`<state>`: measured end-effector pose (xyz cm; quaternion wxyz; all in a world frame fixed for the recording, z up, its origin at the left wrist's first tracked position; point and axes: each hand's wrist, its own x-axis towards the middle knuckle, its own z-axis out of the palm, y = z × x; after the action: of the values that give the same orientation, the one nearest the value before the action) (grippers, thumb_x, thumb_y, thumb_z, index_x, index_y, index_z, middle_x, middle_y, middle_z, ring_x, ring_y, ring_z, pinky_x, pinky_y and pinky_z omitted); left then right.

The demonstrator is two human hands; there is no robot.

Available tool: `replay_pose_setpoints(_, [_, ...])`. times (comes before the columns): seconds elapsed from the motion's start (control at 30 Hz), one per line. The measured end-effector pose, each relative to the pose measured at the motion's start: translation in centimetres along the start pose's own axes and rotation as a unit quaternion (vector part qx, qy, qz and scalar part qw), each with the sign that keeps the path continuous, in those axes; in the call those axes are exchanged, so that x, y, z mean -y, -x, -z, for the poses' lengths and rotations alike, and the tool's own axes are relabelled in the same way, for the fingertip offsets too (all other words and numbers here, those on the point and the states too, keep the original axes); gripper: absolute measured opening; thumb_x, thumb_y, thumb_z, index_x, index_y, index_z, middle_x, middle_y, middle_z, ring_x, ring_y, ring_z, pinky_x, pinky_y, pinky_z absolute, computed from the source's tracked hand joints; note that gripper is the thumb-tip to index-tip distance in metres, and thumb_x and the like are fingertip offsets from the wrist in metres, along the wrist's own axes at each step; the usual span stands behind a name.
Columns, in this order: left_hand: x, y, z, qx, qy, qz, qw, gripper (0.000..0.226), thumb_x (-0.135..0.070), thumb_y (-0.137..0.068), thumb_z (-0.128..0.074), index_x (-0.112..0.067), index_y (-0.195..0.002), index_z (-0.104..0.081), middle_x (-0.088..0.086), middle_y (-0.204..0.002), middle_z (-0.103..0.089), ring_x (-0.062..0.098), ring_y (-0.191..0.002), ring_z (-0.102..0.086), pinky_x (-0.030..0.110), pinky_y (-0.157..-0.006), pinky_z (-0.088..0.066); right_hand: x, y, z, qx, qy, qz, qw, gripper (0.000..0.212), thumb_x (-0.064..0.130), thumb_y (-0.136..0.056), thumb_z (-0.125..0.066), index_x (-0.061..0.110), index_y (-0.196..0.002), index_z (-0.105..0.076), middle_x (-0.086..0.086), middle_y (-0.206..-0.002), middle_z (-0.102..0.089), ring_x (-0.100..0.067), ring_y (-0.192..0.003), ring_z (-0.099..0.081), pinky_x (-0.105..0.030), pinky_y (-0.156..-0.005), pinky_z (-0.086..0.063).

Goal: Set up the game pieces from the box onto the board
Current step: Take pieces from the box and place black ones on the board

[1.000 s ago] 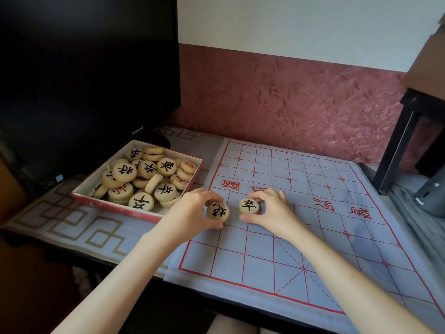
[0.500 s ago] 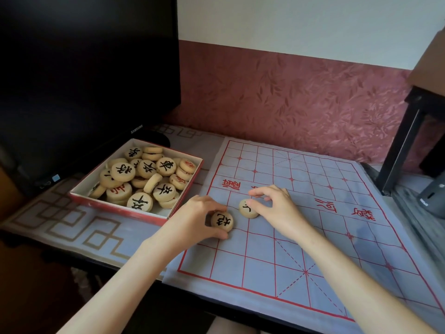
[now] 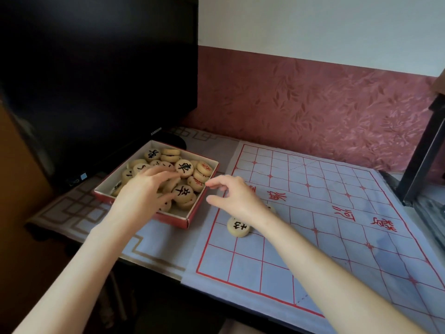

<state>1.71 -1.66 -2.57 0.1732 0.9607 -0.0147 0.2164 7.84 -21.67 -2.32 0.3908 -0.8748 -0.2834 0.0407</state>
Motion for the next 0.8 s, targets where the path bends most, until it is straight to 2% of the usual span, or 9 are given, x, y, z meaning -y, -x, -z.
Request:
replay_pose_setpoints(0.07, [0.7, 0.0, 0.1, 0.039, 0.013, -0.001, 0.999, 0.05, -0.016, -0.076, -0.073, -0.026, -0.123, -0.058, -0.003, -0.127, -0.056, 0.021, -0.116, -0.051, 0.034, -0.09, -0.045, 0.8, -0.6, -0.6, 0.012, 0.011, 0.011, 1.0, 0.036, 0.022, -0.087, -0.061, 0.022, -0.122, -0.059, 0.005, -0.117, -0.058, -0.01, -0.107, -0.042, -0.017, -0.082, -0.034])
replay_pose_setpoints(0.2, [1.1, 0.0, 0.2, 0.016, 0.036, 0.003, 0.999, 0.038, -0.015, -0.076, -0.073, -0.019, -0.112, -0.061, -0.004, -0.11, -0.061, 0.01, -0.086, -0.051, 0.021, -0.066, -0.039, 1.7, -1.6, -1.5, 0.013, 0.031, 0.017, 0.999, 0.038, 0.022, -0.086, -0.06, 0.02, -0.124, -0.057, 0.003, -0.121, -0.056, -0.014, -0.114, -0.041, -0.027, -0.094, -0.036])
replay_pose_setpoints(0.27, [1.3, -0.1, 0.2, 0.009, 0.038, 0.029, 0.999, 0.031, -0.015, -0.076, -0.072, -0.016, -0.104, -0.059, -0.005, -0.098, -0.061, 0.01, -0.079, -0.052, 0.017, -0.058, -0.037, 1.8, -1.8, -2.0, 0.011, 0.04, 0.017, 0.999, 0.039, 0.022, -0.086, -0.06, 0.018, -0.125, -0.057, 0.001, -0.121, -0.056, -0.016, -0.117, -0.04, -0.03, -0.098, -0.037])
replay_pose_setpoints(0.37, [1.5, -0.2, 0.1, -0.01, 0.045, 0.046, 0.998, 0.029, -0.012, -0.079, -0.069, -0.017, -0.104, -0.055, -0.005, -0.094, -0.063, 0.017, -0.085, -0.062, 0.026, -0.066, -0.049, 1.7, -2.1, -2.8, 0.009, 0.046, 0.015, 0.999, 0.04, 0.023, -0.086, -0.06, 0.018, -0.125, -0.057, 0.001, -0.12, -0.057, -0.017, -0.118, -0.039, -0.033, -0.101, -0.037])
replay_pose_setpoints(0.43, [1.3, 0.0, 0.1, -0.032, 0.059, 0.043, 0.997, 0.042, -0.01, -0.08, -0.066, -0.022, -0.117, -0.052, -0.004, -0.097, -0.065, 0.018, -0.084, -0.065, 0.036, -0.069, -0.055, 1.6, -2.3, -3.3, 0.005, 0.049, 0.016, 0.999, 0.039, 0.023, -0.085, -0.061, 0.018, -0.124, -0.058, 0.0, -0.118, -0.057, -0.018, -0.118, -0.039, -0.036, -0.103, -0.037])
replay_pose_setpoints(0.5, [1.1, 0.3, 0.2, -0.062, 0.09, 0.042, 0.993, 0.054, -0.01, -0.083, -0.063, -0.03, -0.13, -0.045, -0.005, -0.098, -0.063, 0.016, -0.08, -0.064, 0.037, -0.068, -0.057, 1.6, -2.6, -3.7, 0.003, 0.055, 0.017, 0.998, 0.04, 0.025, -0.084, -0.062, 0.019, -0.124, -0.058, -0.001, -0.119, -0.055, -0.018, -0.119, -0.038, -0.039, -0.104, -0.037])
replay_pose_setpoints(0.63, [0.3, 0.7, 1.1, -0.089, 0.179, 0.061, 0.978, 0.049, -0.011, -0.09, -0.055, -0.042, -0.128, -0.046, -0.005, -0.113, -0.057, 0.007, -0.088, -0.063, 0.021, -0.077, -0.053, 1.9, -3.2, -4.2, 0.014, 0.098, 0.008, 0.995, 0.052, 0.035, -0.081, -0.066, 0.016, -0.128, -0.054, -0.004, -0.13, -0.045, -0.023, -0.127, -0.027, -0.039, -0.108, -0.03])
replay_pose_setpoints(0.73, [-0.2, 0.7, 1.6, -0.081, 0.212, 0.093, 0.969, 0.04, -0.01, -0.092, -0.051, -0.036, -0.123, -0.054, -0.005, -0.116, -0.054, -0.012, -0.063, -0.058, 0.002, -0.06, -0.045, 2.1, -3.5, -4.7, 0.025, 0.143, 0.009, 0.989, 0.054, 0.035, -0.077, -0.07, 0.015, -0.126, -0.055, -0.006, -0.139, -0.035, -0.027, -0.133, -0.018, -0.038, -0.111, -0.022])
replay_pose_setpoints(0.8, [-0.1, 0.7, 1.7, -0.072, 0.221, 0.113, 0.966, 0.038, -0.014, -0.091, -0.053, -0.031, -0.124, -0.055, -0.005, -0.119, -0.056, -0.014, -0.063, -0.059, 0.002, -0.058, -0.044, 2.3, -3.6, -5.0, 0.02, 0.144, 0.007, 0.989, 0.052, 0.03, -0.077, -0.07, 0.013, -0.124, -0.056, -0.007, -0.137, -0.035, -0.027, -0.133, -0.019, -0.038, -0.111, -0.021])
